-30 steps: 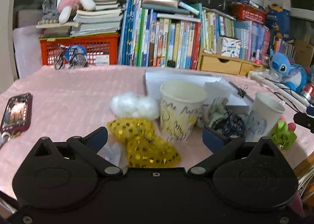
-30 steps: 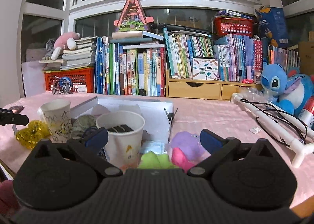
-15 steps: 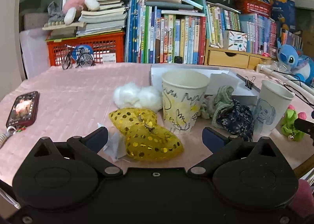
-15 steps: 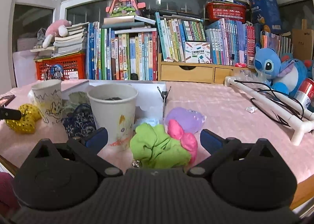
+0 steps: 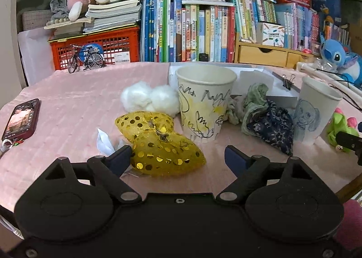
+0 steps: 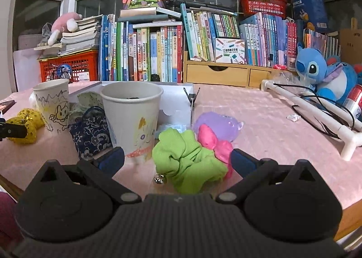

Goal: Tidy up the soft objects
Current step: 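Grasp the green scrunchie with the right tool while the left tool grasps the gold sequin bow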

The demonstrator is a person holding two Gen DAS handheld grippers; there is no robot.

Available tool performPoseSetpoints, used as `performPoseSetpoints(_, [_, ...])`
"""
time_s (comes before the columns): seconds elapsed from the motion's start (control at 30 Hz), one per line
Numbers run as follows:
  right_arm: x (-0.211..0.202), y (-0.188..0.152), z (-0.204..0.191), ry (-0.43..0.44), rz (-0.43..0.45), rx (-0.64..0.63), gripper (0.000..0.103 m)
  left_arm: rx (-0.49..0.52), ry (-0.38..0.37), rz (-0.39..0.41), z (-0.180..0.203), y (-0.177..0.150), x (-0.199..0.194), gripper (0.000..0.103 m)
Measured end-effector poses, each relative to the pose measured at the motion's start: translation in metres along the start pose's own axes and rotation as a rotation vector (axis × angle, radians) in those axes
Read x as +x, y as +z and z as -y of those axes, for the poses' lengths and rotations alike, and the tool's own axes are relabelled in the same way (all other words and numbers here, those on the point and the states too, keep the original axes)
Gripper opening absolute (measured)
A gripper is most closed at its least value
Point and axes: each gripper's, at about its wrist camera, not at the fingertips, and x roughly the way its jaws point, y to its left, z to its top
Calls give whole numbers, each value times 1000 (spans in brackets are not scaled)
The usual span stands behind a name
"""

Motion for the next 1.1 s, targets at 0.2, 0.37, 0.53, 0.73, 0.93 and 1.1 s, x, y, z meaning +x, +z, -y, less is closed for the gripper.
performPoseSetpoints(0.2, [4, -1, 3, 4, -15, 16, 101, 2, 29, -10, 2, -1, 10, 82])
performPoseSetpoints(0.37, [6, 0, 1, -1, -21, 11, 96, 21, 53, -4, 6, -2, 14, 79])
performPoseSetpoints(0.53, [6, 0, 1, -4, -23, 6, 90, 38, 83, 6, 10, -3, 15, 67])
performPoseSetpoints(0.73, [7, -1, -2, -12, -22, -17, 81, 51, 91, 10, 10, -3, 11, 55])
performPoseSetpoints(0.93, [6, 0, -2, -31, -19, -20, 69, 66, 73, 22, 13, -2, 3, 51])
performPoseSetpoints(1.1, [4, 0, -2, -37, -11, -22, 61, 75, 70, 33, 16, 0, -3, 50])
